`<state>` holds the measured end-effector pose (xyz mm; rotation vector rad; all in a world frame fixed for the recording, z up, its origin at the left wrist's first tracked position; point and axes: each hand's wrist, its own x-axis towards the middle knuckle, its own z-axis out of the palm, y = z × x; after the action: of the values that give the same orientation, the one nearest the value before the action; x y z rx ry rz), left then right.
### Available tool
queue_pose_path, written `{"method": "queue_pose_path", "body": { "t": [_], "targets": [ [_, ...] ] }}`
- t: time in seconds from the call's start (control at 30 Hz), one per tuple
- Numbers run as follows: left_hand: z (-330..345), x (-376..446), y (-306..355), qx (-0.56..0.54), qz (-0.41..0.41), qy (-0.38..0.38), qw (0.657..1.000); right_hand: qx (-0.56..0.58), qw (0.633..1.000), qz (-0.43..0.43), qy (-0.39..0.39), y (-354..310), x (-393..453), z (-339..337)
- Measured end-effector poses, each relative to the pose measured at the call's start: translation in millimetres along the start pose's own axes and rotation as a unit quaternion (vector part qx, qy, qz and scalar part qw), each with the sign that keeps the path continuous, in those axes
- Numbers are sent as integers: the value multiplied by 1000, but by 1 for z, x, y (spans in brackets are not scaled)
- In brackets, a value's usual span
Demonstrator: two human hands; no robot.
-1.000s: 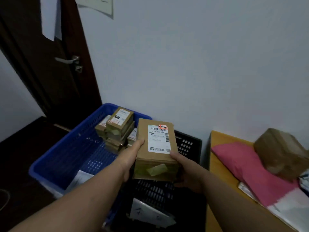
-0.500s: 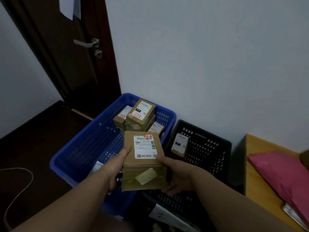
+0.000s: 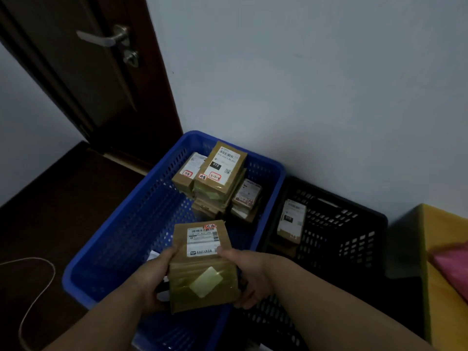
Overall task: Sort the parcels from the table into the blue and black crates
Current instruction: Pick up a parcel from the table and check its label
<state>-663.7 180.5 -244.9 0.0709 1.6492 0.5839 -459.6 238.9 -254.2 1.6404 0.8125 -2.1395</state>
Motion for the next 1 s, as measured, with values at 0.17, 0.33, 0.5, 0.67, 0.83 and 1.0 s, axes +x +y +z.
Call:
{"method": "queue_pose_path", "body": {
  "t": [0.17,0.33,0.5,0.67,0.83,1.0],
  "targets": [
    [-10,57,24,70,-1,17,997,57,998,34,16,-24,29,5],
    [-23,117,46,176,-31,-15,984,115,991,46,56,-39,69,19],
    [-24,169,57,311,-30,-65,948,183,979,55,72,-38,109,31],
    [0,203,54,382,-15,-111,917,236,961,27,145,-31,130,29],
    [22,232,48,396,-13,-128,909,347,922,31,169,-30,173,27],
    [21,262,48,341,-6,-115,933,371,908,-2,194,-35,224,37]
  ]
}}
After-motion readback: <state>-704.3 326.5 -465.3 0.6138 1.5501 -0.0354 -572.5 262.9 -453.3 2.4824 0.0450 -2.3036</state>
